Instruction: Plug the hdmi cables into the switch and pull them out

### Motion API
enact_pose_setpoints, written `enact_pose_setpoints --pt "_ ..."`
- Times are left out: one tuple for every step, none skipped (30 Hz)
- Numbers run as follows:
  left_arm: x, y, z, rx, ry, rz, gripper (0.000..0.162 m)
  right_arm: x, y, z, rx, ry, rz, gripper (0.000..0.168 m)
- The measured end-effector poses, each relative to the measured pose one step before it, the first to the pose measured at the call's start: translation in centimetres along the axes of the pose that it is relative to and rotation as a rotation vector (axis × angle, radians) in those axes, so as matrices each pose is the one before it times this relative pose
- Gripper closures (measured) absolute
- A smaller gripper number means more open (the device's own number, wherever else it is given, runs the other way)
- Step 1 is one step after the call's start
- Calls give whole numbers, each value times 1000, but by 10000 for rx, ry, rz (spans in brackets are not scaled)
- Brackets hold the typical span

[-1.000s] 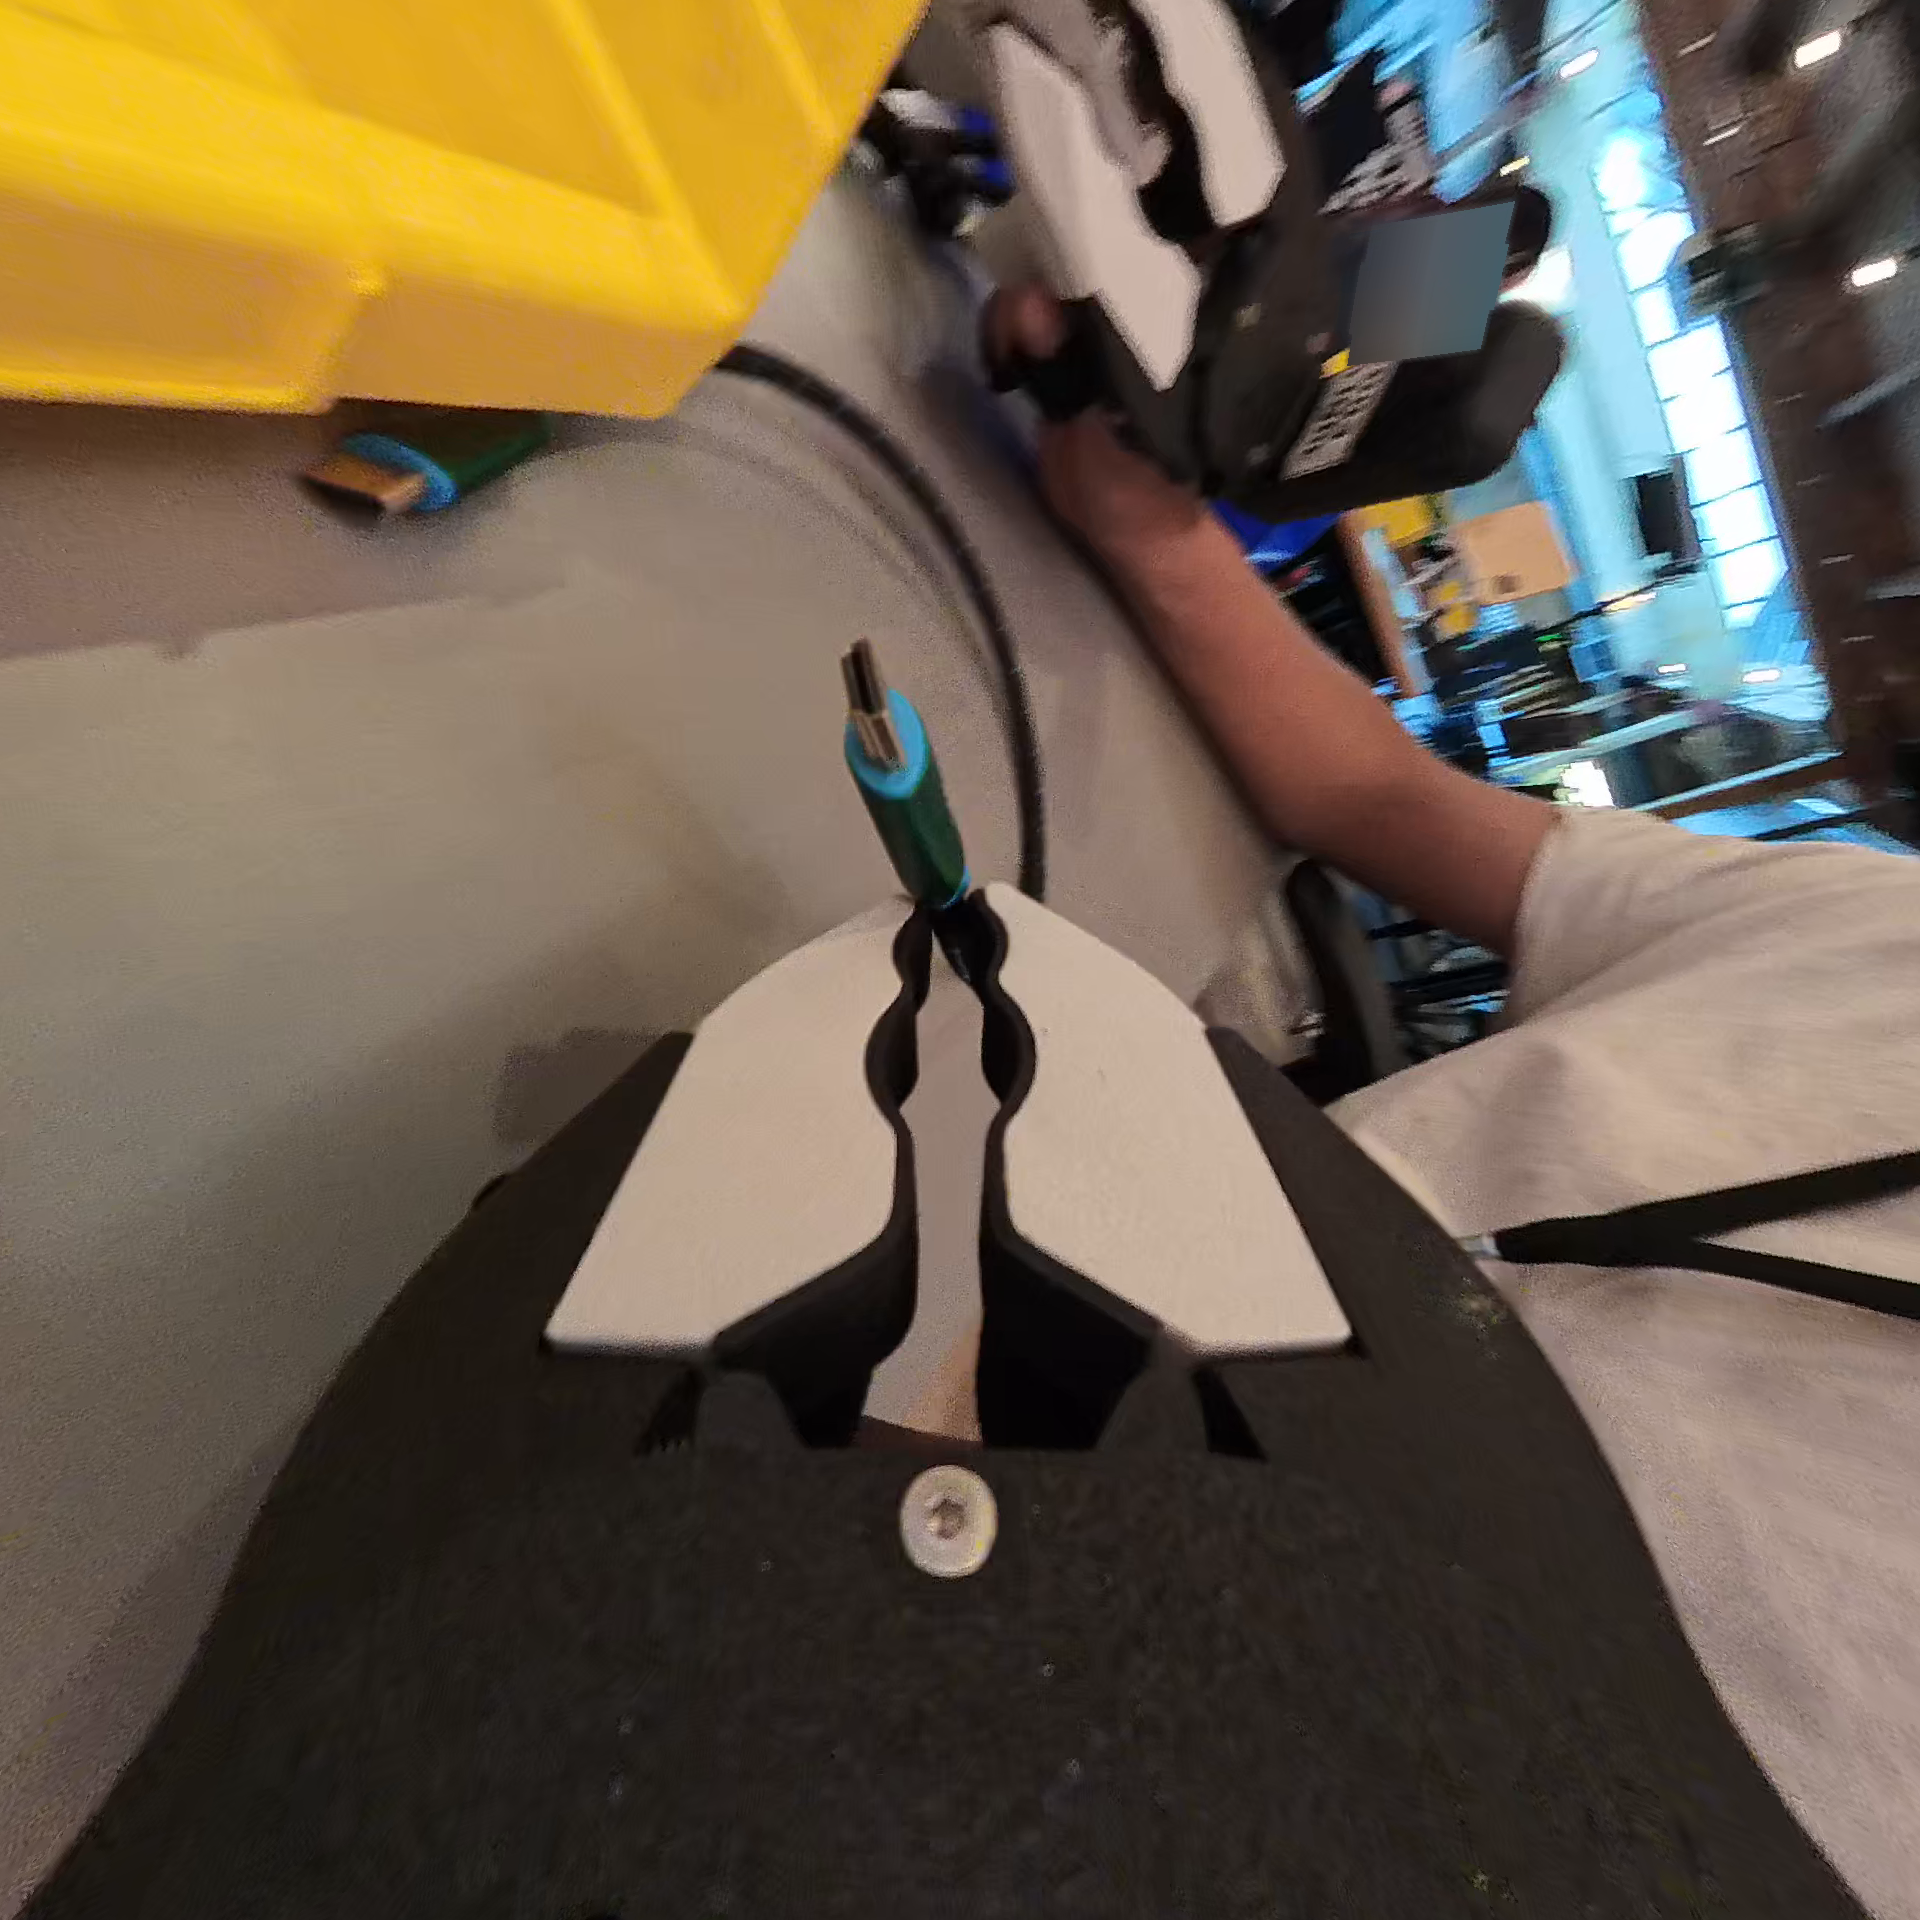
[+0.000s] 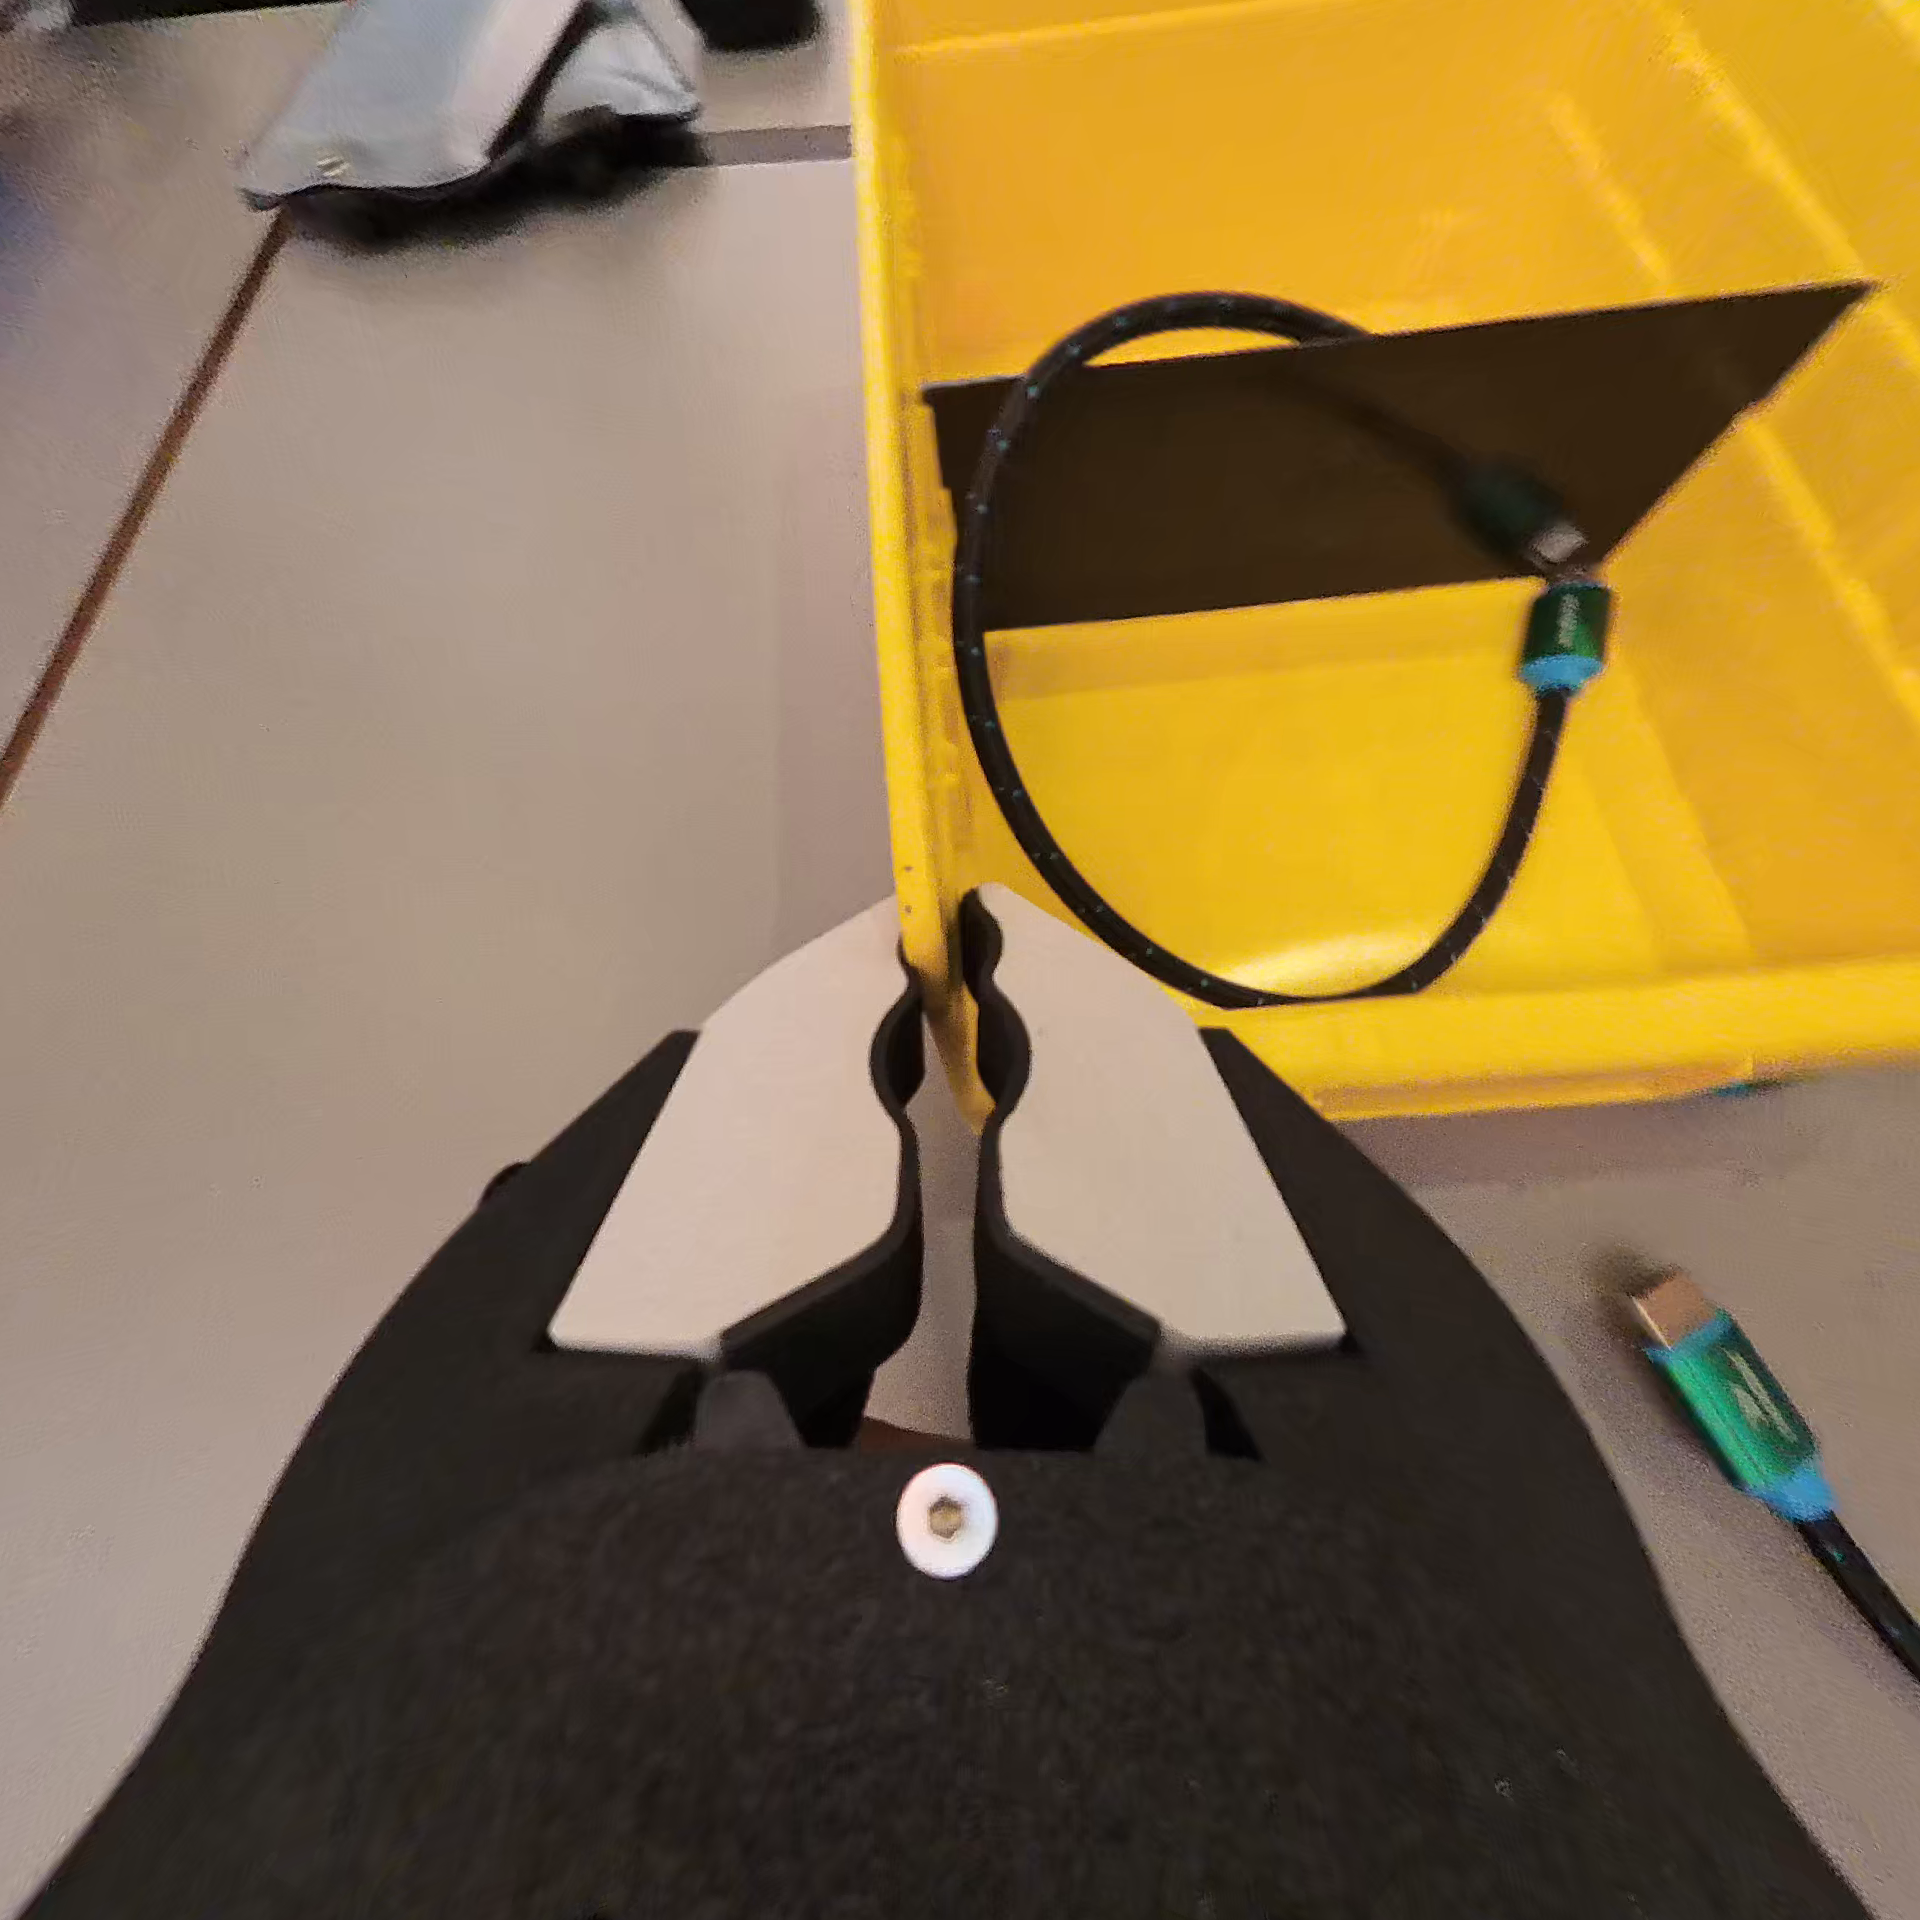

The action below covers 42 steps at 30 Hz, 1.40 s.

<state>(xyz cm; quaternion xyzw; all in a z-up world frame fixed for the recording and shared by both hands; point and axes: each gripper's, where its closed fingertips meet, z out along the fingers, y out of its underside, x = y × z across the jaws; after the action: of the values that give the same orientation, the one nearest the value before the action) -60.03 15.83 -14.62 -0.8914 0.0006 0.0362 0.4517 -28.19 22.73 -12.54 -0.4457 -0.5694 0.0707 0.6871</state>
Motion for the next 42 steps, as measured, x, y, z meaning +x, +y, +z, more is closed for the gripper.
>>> enact_pose_setpoints --pt "-685 -158 262 -30 -99 -272 158 1 1 0 0 0 -1 147" --pt "-622 -116 241 -45 93 -239 158 -4 -8 -4 1 0 -2 147" --pt "-721 -128 193 -19 63 -130 159 -10 -3 2 3 -5 5 147" --pt "-856 -131 149 22 -66 27 158 3 0 0 0 2 -1 147" --pt "-722 -138 184 18 57 223 158 -9 -5 -12 2 -5 0 147" --pt "-504 -56 191 -11 264 236 158 -4 -12 8 1 -4 4 147" --pt "-607 -90 136 9 183 165 158 -7 -6 9 1 -3 -1 147" --pt "-771 -71 114 -16 -7 196 158 -6 8 15 1 -2 -2 147" --pt "-616 -65 107 -4 111 264 158 -17 -1 7 -2 -8 4 147" --pt "-317 -65 105 65 345 206 158 8 -7 -5 0 9 -4 148" --pt "-336 -22 93 57 338 49 157 2 -1 5 0 -4 8 147" --pt "-482 -21 39 13 171 -146 158 -9 0 0 0 -4 6 147" --pt "-460 28 -34 -61 66 -202 158 -5 3 -2 -2 -3 2 147" --pt "-430 65 -182 -100 -103 -197 157 10 -4 0 -5 12 -5 147" --pt "-409 -39 -454 22 -311 -170 147 26 10 -10 -13 16 3 147" --pt "-99 -25 -746 63 -263 -120 134 48 25 -27 -29 40 7 147" --pt "29 40 -1060 61 -323 -148 128 25 -8 -34 -7 18 11 147" --pt "-21 97 -1355 87 -500 -205 127 30 -7 -29 8 7 11 147" --pt "-206 222 -1624 89 -760 -323 127 42 -9 -27 19 6 30 147" --pt "101 129 -1798 229 -696 -397 124 43 -23 -2 20 8 15 147" --pt "970 151 -1847 336 -306 -377 120 1 5 24 4 10 -47 147" --pt "1645 563 -1678 191 -76 -409 120 -38 13 45 -22 14 -93 147" --pt "2186 1241 -1306 -99 56 -409 120 -35 4 54 -29 32 -106 147" --pt "2880 1937 -845 -389 328 -257 120 26 -21 32 -19 71 -117 148" --pt "3237 2406 -382 -545 403 -143 119 43 -21 17 -1 41 -50 148" --pt "3085 2641 -18 -588 249 111 120 35 7 8 4 2 27 147" --pt "2473 2410 191 -459 -84 291 124 74 25 -2 4 11 49 148" --pt "1861 2002 210 -308 -338 221 129 56 -11 -14 15 -1 62 148" --pt "1731 1580 145 -202 -153 183 130 11 -12 -9 18 -22 55 148" --pt "1501 942 146 34 -24 -74 131 -6 -8 -13 9 -15 24 147" --pt "1346 562 219 56 125 -116 131 -31 -4 10 -3 -11 -6 148" --pt "599 171 274 66 -124 -8 127 -54 -12 2 -3 -16 -33 148" --pt "-114 -147 264 112 -359 -33 124 -51 -3 -9 -7 -15 -30 148" --pt "-120 -349 173 160 -166 -166 124 -26 -12 -7 5 -7 -4 148" --pt "-243 -273 210 57 -148 -153 123 -4 -19 -10 11 -11 17 147" --pt "-453 -324 200 85 -285 -90 122 39 -7 -11 11 3 37 147" --pt "-112 -193 198 25 -70 5 121 57 -12 -20 15 7 57 147" --pt "-62 -68 185 -65 -56 -5 119 44 -3 0 12 0 50 147" --pt "-123 -111 140 16 -126 -3 118 22 4 8 5 -4 35 147" --pt "93 -17 215 -28 -1 118 118 -2 10 18 -8 -13 19 147" --pt "-122 62 233 -98 -137 115 116 -14 13 8 -8 -11 3 147" --pt "-229 141 208 -145 -155 71 118 -13 -7 -5 1 -4 2 147"
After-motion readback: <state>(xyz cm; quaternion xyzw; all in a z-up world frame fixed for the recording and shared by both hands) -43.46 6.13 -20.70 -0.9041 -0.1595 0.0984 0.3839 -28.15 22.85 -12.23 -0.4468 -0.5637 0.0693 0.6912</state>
